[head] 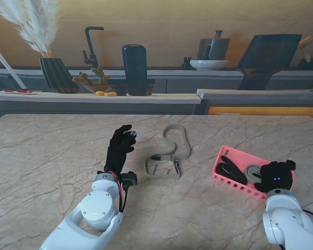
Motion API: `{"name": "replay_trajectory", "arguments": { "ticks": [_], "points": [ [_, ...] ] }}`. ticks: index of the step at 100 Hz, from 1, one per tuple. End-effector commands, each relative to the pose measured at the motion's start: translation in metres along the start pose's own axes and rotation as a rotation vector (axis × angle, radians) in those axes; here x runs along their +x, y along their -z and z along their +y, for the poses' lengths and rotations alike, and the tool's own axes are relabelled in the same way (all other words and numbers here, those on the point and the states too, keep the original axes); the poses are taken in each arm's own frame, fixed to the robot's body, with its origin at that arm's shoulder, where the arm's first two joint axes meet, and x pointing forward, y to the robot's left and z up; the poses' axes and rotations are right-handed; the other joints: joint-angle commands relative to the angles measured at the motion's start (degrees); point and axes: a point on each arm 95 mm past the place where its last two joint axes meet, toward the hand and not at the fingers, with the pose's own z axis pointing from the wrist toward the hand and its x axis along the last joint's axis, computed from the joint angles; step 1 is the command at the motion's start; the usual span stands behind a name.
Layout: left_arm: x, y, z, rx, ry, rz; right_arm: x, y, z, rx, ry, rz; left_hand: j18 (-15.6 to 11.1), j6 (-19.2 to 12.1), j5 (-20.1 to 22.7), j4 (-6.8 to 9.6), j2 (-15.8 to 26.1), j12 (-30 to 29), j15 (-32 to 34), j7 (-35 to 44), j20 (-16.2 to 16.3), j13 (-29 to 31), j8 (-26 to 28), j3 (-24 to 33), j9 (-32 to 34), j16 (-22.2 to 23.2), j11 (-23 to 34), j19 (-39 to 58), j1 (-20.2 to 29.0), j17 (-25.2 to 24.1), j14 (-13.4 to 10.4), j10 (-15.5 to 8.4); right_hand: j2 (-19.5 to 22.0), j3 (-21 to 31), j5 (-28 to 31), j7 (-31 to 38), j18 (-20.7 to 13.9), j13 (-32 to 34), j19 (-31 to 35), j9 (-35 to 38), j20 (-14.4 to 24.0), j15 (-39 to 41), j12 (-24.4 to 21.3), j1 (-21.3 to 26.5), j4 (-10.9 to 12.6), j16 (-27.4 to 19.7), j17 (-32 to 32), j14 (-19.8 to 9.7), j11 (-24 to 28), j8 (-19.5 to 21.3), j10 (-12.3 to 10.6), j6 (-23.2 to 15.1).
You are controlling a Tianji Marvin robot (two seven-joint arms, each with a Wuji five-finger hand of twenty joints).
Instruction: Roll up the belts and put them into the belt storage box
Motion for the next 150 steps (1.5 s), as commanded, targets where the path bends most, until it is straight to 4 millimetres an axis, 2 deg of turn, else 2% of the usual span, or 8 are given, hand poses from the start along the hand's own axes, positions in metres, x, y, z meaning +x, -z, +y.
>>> {"name": "replay_trajectory", "arguments": {
  "ticks": [1,28,40,49,76,111,126,150],
  "points": [
    [0.000,0.003,0.003,-0.002,0.009,-0.004,0.001,0.004,0.004,-0.017,0.010,0.020,-0.09,-1.52,1.53,1.71,0.93,0.69,0.74,-1.48,0.22,1.27,0.73,-1.25,1.71,0.93,-0.27,0.43,0.91,0.37,-1.55,-1.57,-0.13,0.86,0.42,1.42,1.77,-0.90,-0.39,-1.71,1.60,0.83,-0.39,1.89,3.28,-0.01,0.31,0.93,-1.23,0.78,2.01,-0.47],
    [0.001,0.003,0.003,0.001,0.012,-0.004,-0.001,0.005,0.008,-0.066,0.018,0.033,0.08,-1.85,1.67,1.72,0.98,0.74,0.93,-1.17,0.27,1.48,0.93,-1.37,1.83,1.17,-0.18,0.53,1.00,0.41,-1.63,-1.60,-2.28,3.01,3.61,4.80,1.00,1.14,1.98,0.11,2.04,4.34,0.77,10.82,3.92,1.17,1.48,0.31,2.08,1.93,1.26,-2.53],
    [0.001,0.003,0.003,0.002,0.012,-0.003,0.000,0.004,0.008,-0.057,0.017,0.037,0.01,-1.84,1.77,1.72,0.97,0.74,0.94,-1.05,0.29,1.51,0.99,-1.42,1.83,1.21,-0.17,0.57,0.98,0.45,-1.61,-1.56,-5.82,12.48,5.90,11.33,0.93,1.72,3.19,1.31,0.91,5.57,0.83,9.57,0.29,1.30,1.36,0.22,3.05,-1.12,1.05,-6.06],
    [0.001,0.003,0.003,0.004,0.012,-0.003,0.001,0.003,0.007,-0.042,0.021,0.039,0.03,-1.81,1.83,1.72,1.03,0.73,0.92,-0.99,0.27,1.45,1.01,-1.43,1.83,1.24,-0.19,0.53,1.00,0.39,-1.63,-1.71,-6.97,12.30,6.48,16.73,0.99,1.99,3.32,2.27,0.72,5.98,0.95,9.96,-1.19,1.54,1.35,0.23,3.23,-4.02,0.95,-7.61],
    [0.002,0.003,0.003,0.009,0.014,-0.002,0.006,0.000,0.000,0.057,0.061,0.050,0.02,-1.83,1.95,1.73,1.18,0.74,1.00,-0.98,0.32,1.64,1.02,-1.56,1.90,1.35,-0.17,0.62,0.98,0.47,-1.62,-1.65,-9.81,13.77,3.77,8.62,0.78,-0.10,2.17,-0.32,0.48,4.05,0.67,2.50,1.76,0.99,0.17,0.15,1.32,-0.85,1.14,-3.44],
    [0.002,0.004,0.003,0.011,0.023,-0.007,0.002,0.008,0.012,-0.041,0.063,0.070,-0.05,-1.88,2.10,1.76,1.46,0.76,1.07,-0.91,0.33,1.76,1.06,-1.60,2.05,1.44,-0.11,0.67,1.13,0.57,-1.68,-1.71,-10.79,12.97,-1.29,5.31,0.57,-0.77,1.78,-2.30,0.80,3.08,0.76,-2.48,0.37,0.85,0.10,-0.16,0.60,0.29,0.88,-1.28],
    [0.002,0.004,0.003,0.011,0.024,-0.006,0.000,0.012,0.018,-0.086,0.065,0.076,-0.01,-1.86,2.15,1.79,1.53,0.78,1.12,-0.82,0.34,1.86,1.10,-1.55,2.12,1.47,-0.06,0.68,1.37,0.53,-1.71,-1.63,-11.03,9.86,-0.86,5.30,-0.12,-0.24,1.92,-2.30,1.31,3.15,1.12,0.49,-0.97,1.06,0.50,-0.78,0.95,1.66,0.28,-1.56],
    [0.002,0.004,0.002,0.011,0.019,-0.005,0.003,0.010,0.017,-0.133,0.045,0.105,0.00,-1.86,2.20,1.83,1.20,0.81,1.60,-0.78,0.38,2.50,1.12,-1.31,2.29,1.72,0.03,0.78,1.65,0.76,-1.76,-1.60,-11.18,15.24,-0.08,6.85,-0.15,1.27,3.61,-0.98,2.60,5.95,2.16,0.14,-0.57,2.35,1.66,-1.12,3.34,3.06,-0.02,-2.54]
  ]
}}
